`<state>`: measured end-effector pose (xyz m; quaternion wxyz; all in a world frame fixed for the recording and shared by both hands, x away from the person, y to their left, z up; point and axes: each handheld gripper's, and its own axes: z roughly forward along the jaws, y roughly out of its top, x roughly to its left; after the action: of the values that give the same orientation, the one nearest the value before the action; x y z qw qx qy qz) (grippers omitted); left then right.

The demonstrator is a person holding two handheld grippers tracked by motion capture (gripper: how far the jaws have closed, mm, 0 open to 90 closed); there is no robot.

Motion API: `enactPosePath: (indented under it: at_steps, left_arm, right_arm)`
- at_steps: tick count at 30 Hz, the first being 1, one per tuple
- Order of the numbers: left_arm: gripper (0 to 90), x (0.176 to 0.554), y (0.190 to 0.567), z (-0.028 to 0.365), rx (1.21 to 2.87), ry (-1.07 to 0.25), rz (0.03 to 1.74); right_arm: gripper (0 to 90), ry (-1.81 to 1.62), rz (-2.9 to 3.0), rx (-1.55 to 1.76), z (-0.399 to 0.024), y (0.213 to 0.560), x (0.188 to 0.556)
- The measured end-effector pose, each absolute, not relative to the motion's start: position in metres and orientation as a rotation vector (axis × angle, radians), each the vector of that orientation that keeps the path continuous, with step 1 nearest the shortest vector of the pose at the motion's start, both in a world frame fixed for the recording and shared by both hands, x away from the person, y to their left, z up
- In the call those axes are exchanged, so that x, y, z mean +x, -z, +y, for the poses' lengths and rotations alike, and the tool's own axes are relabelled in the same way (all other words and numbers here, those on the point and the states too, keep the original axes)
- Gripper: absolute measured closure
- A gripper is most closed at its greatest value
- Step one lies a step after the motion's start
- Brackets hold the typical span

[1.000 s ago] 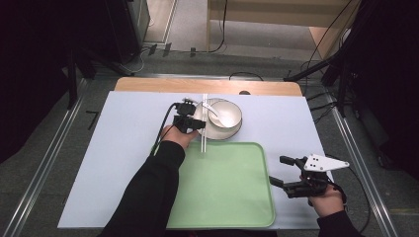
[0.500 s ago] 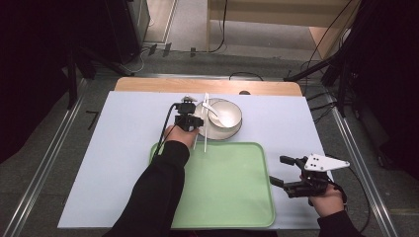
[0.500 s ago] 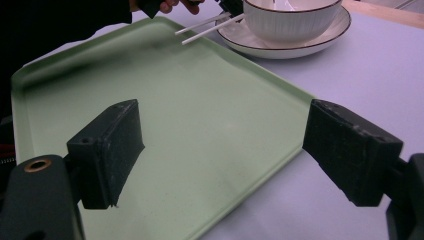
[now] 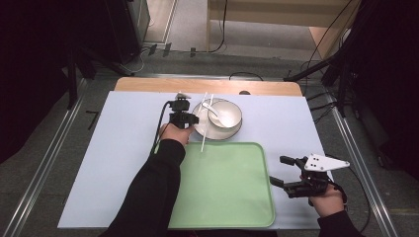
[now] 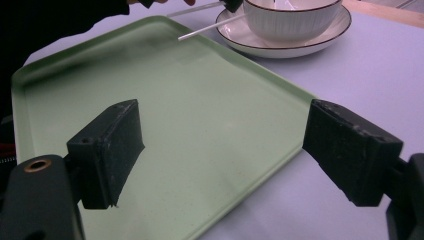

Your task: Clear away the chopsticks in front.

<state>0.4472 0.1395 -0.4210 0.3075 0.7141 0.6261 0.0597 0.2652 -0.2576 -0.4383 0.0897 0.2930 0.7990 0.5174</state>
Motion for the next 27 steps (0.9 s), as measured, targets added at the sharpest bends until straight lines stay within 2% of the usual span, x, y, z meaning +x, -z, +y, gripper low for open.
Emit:
enactPosePath:
  at_steps: [12,20,27]
  left_arm:
    - [86.3,0.419,0.381,0.187,1.904,-0.165,1.568]
    - [86.3,0.395,0.375,0.209,1.91,-0.141,1.516]
    - [86.2,0.354,0.374,0.219,1.94,-0.127,1.431]
  right_arm:
    - [16.8,-1.543,2.371,0.875,-0.258,0.438,0.264]
    - [16.8,-1.535,2.373,0.879,-0.258,0.438,0.264]
    - [16.8,-1.531,2.365,0.886,-0.26,0.438,0.264]
